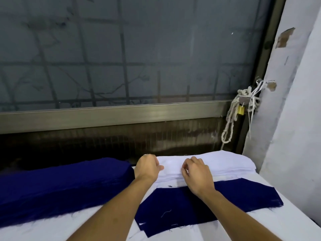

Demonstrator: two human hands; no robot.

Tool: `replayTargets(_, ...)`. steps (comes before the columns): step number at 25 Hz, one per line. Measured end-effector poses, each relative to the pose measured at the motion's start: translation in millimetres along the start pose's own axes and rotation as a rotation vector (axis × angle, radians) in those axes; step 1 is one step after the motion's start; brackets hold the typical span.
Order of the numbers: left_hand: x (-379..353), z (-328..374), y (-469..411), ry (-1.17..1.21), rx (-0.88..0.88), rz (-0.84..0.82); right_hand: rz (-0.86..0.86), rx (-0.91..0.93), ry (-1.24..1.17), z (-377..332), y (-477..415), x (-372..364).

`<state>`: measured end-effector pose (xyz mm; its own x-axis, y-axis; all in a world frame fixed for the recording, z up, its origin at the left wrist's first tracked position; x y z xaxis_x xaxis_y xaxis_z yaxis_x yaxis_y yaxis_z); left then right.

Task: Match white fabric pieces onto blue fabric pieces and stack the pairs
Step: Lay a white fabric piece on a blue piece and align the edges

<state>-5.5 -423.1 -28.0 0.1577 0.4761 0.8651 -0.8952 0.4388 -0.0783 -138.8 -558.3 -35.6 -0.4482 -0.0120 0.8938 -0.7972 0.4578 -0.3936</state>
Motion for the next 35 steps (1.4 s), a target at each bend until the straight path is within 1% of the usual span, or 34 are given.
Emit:
replayTargets(3, -4, 3, -2, -0.014, -0.057, -0.002, 0.005, -0.002, 0.034, 1, -6, -10)
replayTargets(6, 4, 12, 4, -0.081, -0.208, 0.086, 0.010, -0.016, 0.042, 1, -13, -18)
replayTargets(8, 1, 14, 6, -0.119, -0.283, 0.098, 0.017, -0.015, 0.025, -2, -16, -22)
replayTargets(12, -11, 17, 10, -0.098, -0.376, 0.003, 0.058, 0.019, -0.018, -11, -21, -22)
replayTargets(16, -14, 29, 21, -0.139, -0.487, -0.093, 0.023, 0.043, -0.060, -16, -31, -20)
replayTargets(18, -11, 34, 24, -0.096, -0.518, -0.101, 0.018, 0.059, -0.083, -19, -35, -18)
replayTargets(19, -8, 34, 25, -0.025, -0.501, -0.111, 0.025, 0.075, -0.100, -21, -36, -16)
replayTargets(21, 0, 30, 22, 0.211, -0.405, -0.135, 0.043, 0.102, -0.126, -23, -37, -11)
replayTargets(22, 5, 27, 19, 0.317, -0.343, -0.121, 0.048, 0.102, -0.136, -23, -37, -8)
replayTargets(24, 19, 18, 13, 0.428, -0.226, -0.058, 0.036, 0.056, -0.166, -15, -37, -4)
replayTargets(26, 33, 7, 10, 0.437, -0.157, -0.002, 0.004, -0.015, -0.195, -3, -36, 0)
replayTargets(29, 54, -8, 12, 0.459, -0.108, 0.022, -0.045, -0.089, -0.222, 17, -30, 10)
replayTargets(35, 103, -34, 36, 0.468, -0.078, 0.045, -0.071, -0.112, -0.214, 22, -5, 48)
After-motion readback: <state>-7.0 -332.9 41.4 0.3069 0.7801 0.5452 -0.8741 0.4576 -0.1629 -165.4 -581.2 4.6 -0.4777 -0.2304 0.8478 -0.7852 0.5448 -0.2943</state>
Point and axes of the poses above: each hand's wrist, its own y-axis away from the middle knuckle, its own x-axis out of the back of the hand, z = x × y, the point moved 9 cm from there along -y, towards the middle knuckle, and after that the axes turned 6 degrees about x, right-handed, at the moved point
